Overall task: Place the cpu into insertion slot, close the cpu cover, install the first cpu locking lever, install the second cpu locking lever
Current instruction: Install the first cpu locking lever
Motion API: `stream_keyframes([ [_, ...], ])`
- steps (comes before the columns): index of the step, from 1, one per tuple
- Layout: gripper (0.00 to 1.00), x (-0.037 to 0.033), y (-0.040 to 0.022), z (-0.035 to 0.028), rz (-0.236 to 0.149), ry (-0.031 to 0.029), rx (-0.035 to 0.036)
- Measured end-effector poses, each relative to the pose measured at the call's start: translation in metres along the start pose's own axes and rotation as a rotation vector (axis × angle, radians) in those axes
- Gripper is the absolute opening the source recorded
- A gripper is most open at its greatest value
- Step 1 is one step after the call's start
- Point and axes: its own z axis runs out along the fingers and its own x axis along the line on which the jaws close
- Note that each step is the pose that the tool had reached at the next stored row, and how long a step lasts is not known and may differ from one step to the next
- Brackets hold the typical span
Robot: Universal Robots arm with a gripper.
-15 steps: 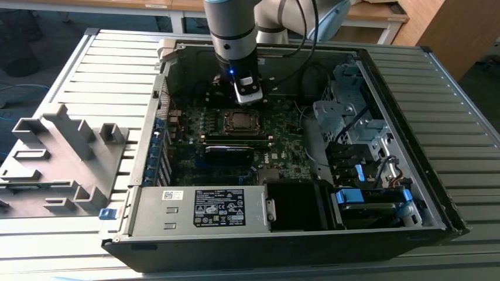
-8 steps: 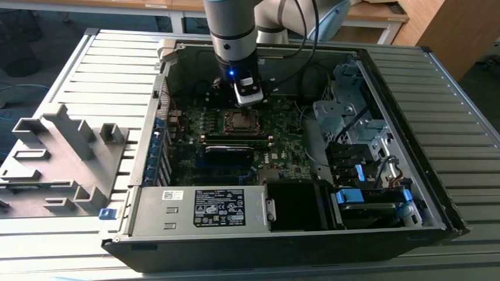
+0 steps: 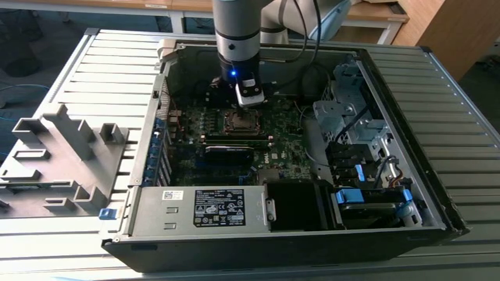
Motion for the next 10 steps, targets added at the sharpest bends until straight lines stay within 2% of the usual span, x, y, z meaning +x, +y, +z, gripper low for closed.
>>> stream_keyframes([
  [4,0.11,0.0,0.0,0.0,0.001,0.0103,0.0034],
  [7,0.11,-0.0013,0.0004,-0.0007,0.001,0.011,0.0037],
  [10,0.11,-0.0018,0.001,-0.0063,0.001,0.0111,0.0036],
])
